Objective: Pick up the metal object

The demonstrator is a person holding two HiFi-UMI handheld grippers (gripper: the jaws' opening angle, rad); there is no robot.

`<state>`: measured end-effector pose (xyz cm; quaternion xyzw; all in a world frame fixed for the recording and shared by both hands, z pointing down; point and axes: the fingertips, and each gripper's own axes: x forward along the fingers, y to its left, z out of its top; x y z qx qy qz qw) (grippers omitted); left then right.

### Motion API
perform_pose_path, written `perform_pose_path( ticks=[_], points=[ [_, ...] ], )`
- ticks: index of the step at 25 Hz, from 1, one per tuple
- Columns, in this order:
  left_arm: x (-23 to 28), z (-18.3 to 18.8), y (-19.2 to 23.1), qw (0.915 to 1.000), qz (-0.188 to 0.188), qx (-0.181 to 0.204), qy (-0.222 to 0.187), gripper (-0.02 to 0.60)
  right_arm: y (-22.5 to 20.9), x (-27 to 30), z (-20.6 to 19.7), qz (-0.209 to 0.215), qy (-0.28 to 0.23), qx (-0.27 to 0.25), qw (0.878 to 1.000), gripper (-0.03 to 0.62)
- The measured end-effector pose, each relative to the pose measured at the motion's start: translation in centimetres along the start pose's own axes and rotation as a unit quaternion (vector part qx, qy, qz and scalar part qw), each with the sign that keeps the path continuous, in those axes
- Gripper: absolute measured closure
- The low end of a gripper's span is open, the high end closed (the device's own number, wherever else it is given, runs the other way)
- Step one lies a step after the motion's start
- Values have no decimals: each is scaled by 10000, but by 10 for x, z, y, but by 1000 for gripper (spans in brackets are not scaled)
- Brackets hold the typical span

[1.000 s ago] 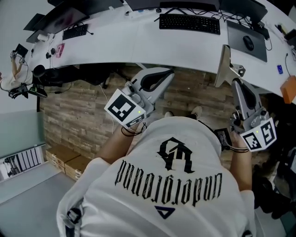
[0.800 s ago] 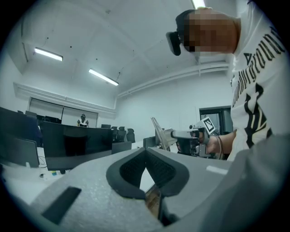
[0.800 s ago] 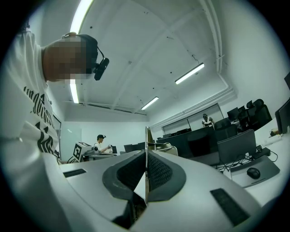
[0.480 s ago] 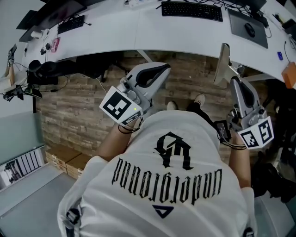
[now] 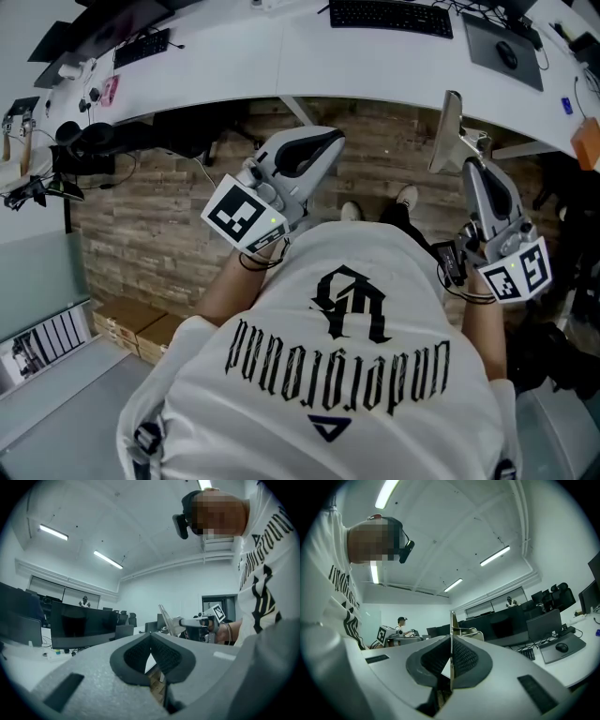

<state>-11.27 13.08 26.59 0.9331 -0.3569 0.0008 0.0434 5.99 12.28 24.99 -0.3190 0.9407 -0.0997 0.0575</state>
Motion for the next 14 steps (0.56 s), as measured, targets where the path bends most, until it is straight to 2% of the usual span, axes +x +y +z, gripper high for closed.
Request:
perform_pose_path(
  ticks=[14],
  points=[
    [7,-1,2,9999,-111,-47,-3,566,-3,2,2,-59,-20,-26,10000,577]
  ],
)
